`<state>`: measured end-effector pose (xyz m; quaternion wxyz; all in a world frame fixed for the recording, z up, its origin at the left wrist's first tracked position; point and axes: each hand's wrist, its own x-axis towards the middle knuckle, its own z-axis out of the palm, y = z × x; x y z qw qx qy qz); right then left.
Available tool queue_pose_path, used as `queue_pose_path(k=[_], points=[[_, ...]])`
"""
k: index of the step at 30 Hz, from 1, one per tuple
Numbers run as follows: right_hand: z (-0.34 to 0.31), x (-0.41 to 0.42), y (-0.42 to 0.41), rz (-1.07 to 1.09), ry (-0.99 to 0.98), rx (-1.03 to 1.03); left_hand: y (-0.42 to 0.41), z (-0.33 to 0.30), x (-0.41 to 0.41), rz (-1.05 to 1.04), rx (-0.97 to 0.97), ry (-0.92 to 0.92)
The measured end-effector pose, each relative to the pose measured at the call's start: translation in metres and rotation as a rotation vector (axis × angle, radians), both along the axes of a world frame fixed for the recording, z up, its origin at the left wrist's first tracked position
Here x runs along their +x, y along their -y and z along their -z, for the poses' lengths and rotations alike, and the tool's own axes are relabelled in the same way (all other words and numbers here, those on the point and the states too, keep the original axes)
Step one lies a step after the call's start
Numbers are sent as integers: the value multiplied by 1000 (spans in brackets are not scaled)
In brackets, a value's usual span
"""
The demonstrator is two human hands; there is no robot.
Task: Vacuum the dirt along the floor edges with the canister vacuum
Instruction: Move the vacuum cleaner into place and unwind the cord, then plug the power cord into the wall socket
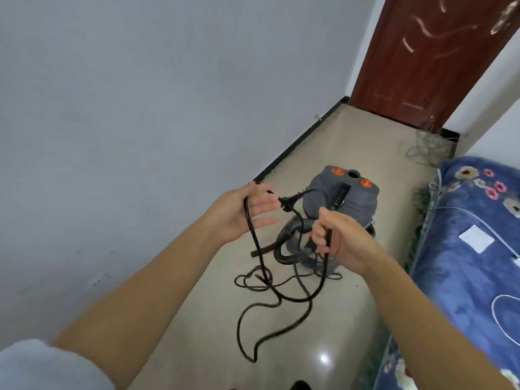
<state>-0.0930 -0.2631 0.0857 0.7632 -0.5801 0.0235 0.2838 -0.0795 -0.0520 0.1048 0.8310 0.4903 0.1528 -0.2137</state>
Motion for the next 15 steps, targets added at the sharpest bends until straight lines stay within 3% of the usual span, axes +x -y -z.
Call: queue_pose_path(k=[3, 6, 9, 11, 13, 15], points=[[-8, -3, -1, 108, 127, -208, -30, 1, -10, -100, -57, -61], [-30, -7, -2, 37, 355, -437, -49, 13, -21, -83, 65, -130], [-73, -7, -8, 75, 562, -381, -56, 40, -37, -21, 222, -240], [-99, -3, -9, 121, 593, -268, -57, 55, -47, 12, 225, -309], [-111, 3, -9, 128, 577, -231, -51, 62, -56, 188, 314, -317], [-111, 10, -13, 102, 546, -244, -39, 55, -70, 588, 632, -219]])
